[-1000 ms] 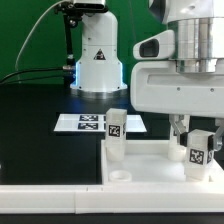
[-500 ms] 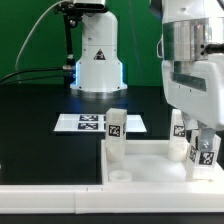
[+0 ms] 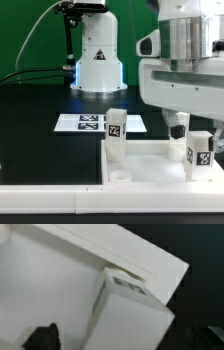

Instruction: Assemble square table

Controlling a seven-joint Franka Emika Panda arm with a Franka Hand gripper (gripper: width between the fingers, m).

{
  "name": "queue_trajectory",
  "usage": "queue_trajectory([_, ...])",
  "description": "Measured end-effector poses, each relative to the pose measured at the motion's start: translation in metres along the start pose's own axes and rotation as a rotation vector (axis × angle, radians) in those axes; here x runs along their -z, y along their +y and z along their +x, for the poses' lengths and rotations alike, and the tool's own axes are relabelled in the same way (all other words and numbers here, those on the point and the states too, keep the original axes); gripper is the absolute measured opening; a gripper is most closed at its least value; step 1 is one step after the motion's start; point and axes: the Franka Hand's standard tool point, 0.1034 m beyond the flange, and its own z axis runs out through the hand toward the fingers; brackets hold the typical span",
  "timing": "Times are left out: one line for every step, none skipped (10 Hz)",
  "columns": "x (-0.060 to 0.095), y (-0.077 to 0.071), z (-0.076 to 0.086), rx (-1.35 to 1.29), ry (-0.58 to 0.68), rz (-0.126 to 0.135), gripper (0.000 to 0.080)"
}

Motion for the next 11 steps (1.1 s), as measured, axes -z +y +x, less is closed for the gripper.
queue_trajectory([-0.0012,-0.0008,-0.0031,0.057,-0.003,-0.001,0.0643])
queue_trajectory([-0.0010,0.0000,-0.0015,0.094,-0.002,-0.001,0.0648])
queue_trajectory([-0.0010,0.0005,-0.0005,0.179,-0.001,-0.001,0.0648])
queue_trajectory([-0.0010,0.0006,-0.0004,0.243,-0.001,-0.001,0.0649])
queue_trajectory([-0.0010,0.0001,-0.0005,0.291,0.002,-0.002,0.0649])
queue_trajectory([-0.0011,-0.0041,-0.0013,0.542,0.037,-0.008,0.0649])
queue_trajectory([-0.0042,-0.0044,-0.0038,0.679,0.054,-0.004,0.0649])
queue_trajectory([-0.0042,-0.0038,-0.0031,0.637,0.053,-0.003,0.0636])
queue_trajectory([-0.0041,-0.0038,-0.0030,0.619,0.054,-0.003,0.0636])
queue_trajectory([-0.0041,-0.0039,-0.0029,0.605,0.054,-0.002,0.0468])
queue_trajectory([-0.0041,-0.0040,-0.0029,0.549,0.054,0.000,0.0283])
